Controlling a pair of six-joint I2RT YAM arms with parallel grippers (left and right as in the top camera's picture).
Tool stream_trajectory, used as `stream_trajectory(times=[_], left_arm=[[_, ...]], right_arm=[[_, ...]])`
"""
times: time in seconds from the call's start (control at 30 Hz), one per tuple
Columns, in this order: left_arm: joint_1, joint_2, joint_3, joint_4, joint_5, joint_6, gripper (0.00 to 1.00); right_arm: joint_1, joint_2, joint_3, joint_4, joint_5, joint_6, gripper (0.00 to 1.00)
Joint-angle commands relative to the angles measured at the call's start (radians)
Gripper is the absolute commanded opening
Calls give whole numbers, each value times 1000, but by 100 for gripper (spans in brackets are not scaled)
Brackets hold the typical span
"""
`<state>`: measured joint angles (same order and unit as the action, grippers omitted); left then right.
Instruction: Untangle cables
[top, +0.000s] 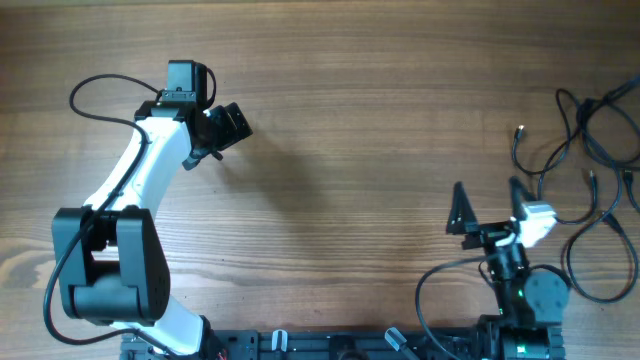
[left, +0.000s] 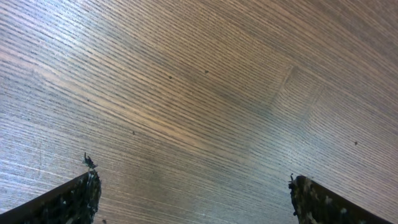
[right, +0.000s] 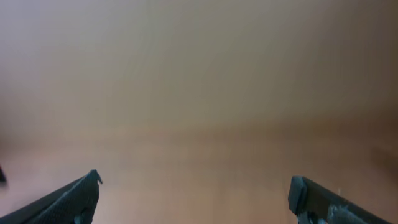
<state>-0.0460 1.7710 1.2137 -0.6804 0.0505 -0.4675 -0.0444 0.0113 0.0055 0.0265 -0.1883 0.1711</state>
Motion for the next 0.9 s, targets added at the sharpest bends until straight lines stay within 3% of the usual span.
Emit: stream_trajectory(times=[0.0,0.53,0.87], left_arm=[[1,13,-6,0,5,19,100],[1,12,-6,0,5,19,100],[1,12,-6,0,5,19,100]], right_arm=[[4,-9,0,-19,23,-13,100],[15,-9,0,-17,46,-22,100],[55,-9,0,-26,154,-303,100]])
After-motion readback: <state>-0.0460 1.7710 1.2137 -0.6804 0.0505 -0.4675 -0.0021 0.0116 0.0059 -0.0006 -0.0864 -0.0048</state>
